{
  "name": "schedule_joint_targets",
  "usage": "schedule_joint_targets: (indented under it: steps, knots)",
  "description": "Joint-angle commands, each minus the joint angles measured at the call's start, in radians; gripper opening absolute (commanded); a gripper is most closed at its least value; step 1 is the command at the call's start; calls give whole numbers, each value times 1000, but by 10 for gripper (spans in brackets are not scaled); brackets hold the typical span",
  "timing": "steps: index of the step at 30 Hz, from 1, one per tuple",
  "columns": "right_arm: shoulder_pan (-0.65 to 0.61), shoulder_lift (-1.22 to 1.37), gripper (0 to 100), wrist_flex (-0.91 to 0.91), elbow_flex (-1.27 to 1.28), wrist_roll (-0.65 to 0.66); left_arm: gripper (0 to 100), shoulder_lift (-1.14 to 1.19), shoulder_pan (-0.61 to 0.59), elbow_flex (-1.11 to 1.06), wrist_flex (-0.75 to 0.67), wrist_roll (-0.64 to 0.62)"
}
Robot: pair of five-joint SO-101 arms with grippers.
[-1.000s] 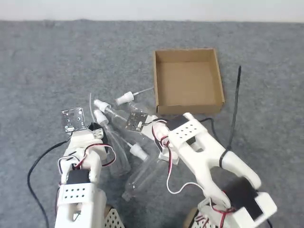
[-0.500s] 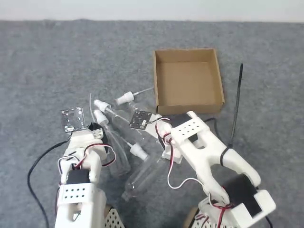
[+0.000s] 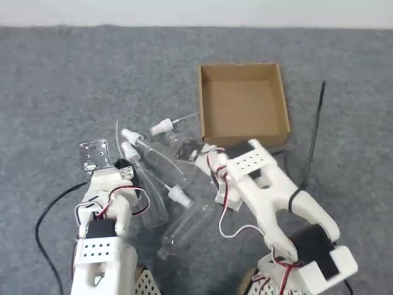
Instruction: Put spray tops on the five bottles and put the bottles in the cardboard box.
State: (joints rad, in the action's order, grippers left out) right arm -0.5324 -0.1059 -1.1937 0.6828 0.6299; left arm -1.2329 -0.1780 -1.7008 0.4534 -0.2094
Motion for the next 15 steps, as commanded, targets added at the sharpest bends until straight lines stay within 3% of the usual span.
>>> schedule_joint_targets:
  steps: [1, 11, 15]
  knots:
    - [56, -24, 188, -59, -103, -54, 12, -17, 2, 15, 2, 6]
    - [48, -22, 194, -65, -110, -98, 12, -17, 2, 15, 2, 6]
    - [15, -18, 270, -67, -110, -104, 12, -17, 2, 15, 2, 6]
